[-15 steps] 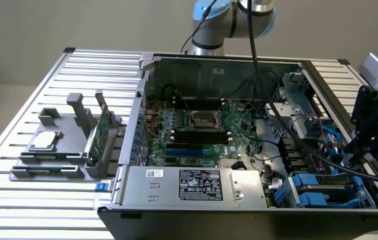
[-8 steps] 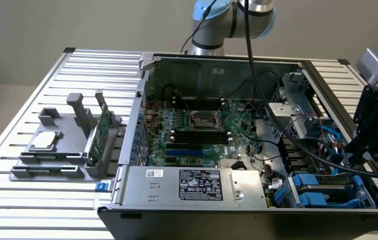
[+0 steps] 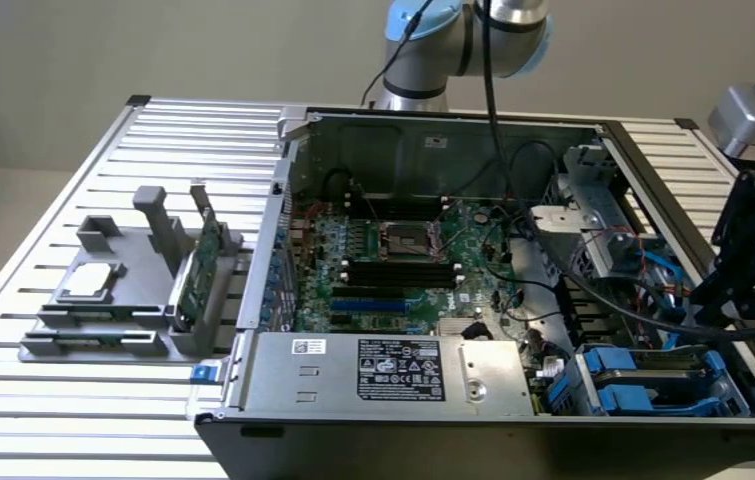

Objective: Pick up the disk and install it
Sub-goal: 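Insert the first disk wire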

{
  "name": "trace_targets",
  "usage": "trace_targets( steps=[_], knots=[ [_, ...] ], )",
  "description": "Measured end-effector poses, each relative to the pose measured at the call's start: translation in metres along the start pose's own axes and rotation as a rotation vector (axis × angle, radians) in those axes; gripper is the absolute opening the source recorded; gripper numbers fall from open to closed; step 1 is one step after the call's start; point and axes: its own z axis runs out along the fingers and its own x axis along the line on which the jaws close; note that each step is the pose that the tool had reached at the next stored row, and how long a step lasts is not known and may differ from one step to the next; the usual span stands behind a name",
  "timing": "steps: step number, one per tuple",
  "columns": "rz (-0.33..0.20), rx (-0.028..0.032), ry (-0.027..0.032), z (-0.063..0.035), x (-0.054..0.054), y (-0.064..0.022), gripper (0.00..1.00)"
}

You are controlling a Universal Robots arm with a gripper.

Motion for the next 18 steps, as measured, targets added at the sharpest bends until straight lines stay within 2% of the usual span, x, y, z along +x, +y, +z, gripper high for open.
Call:
trace_targets(
  steps=[18],
  knots=[
    [0.287,0.0045,-0.0074,-0.0007,0.0,0.0,0.27]
  ],
)
